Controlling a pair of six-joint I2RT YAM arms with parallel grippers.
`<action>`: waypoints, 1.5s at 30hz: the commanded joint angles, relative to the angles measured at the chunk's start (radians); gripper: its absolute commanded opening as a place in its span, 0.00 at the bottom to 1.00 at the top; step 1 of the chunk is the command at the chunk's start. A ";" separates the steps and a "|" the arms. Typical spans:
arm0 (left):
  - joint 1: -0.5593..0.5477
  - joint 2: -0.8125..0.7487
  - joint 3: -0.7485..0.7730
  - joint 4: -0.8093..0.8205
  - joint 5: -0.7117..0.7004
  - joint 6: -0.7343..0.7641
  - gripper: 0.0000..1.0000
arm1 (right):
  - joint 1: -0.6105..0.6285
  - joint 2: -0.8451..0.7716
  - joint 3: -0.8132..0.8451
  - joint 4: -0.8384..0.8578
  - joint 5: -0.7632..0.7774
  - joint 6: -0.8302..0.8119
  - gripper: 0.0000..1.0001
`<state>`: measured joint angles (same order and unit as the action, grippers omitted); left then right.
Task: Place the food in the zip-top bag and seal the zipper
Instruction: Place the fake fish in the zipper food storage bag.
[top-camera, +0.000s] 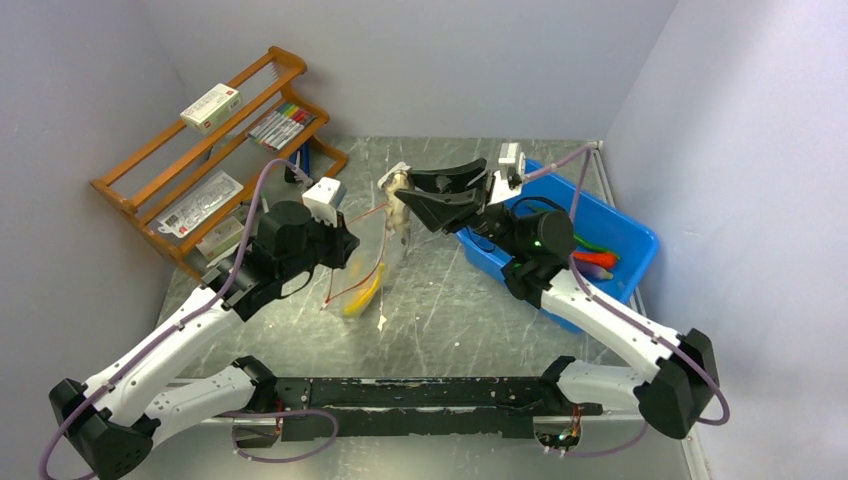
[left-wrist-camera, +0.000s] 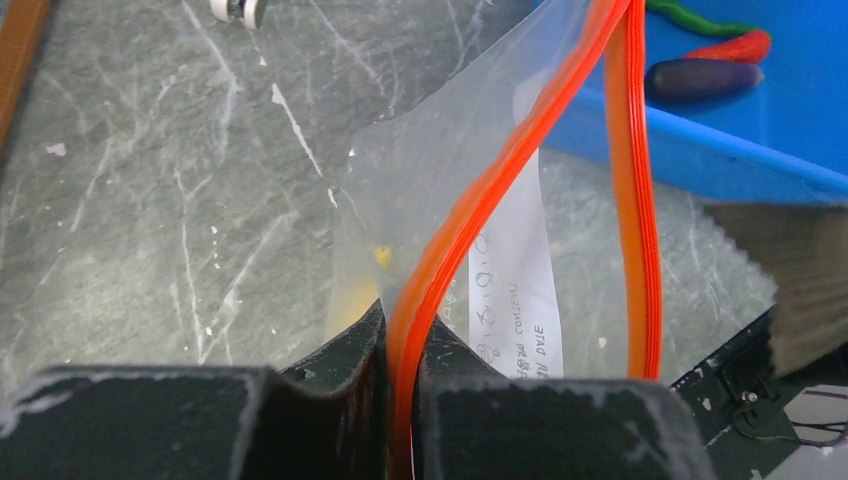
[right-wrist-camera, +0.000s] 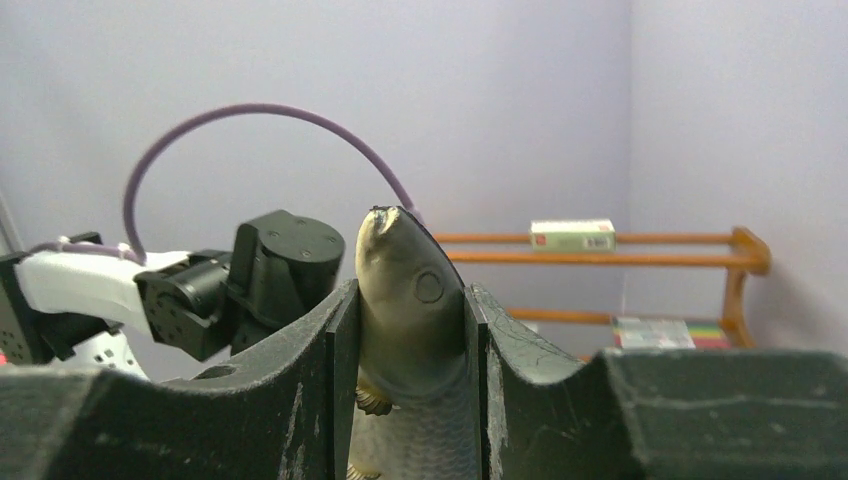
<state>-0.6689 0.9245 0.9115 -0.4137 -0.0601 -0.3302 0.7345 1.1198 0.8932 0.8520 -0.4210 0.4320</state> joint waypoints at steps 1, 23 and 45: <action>0.006 0.009 0.054 0.023 0.076 -0.027 0.07 | 0.026 0.069 0.009 0.315 -0.008 0.073 0.21; 0.006 -0.014 0.098 -0.002 0.099 -0.073 0.07 | 0.084 0.226 -0.036 0.412 0.082 -0.040 0.21; 0.020 -0.013 0.070 0.025 0.074 -0.068 0.07 | 0.094 0.116 -0.243 0.102 0.062 -0.256 0.35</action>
<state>-0.6594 0.9195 0.9733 -0.4191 0.0006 -0.3920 0.8261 1.2476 0.6666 0.9340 -0.3454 0.1745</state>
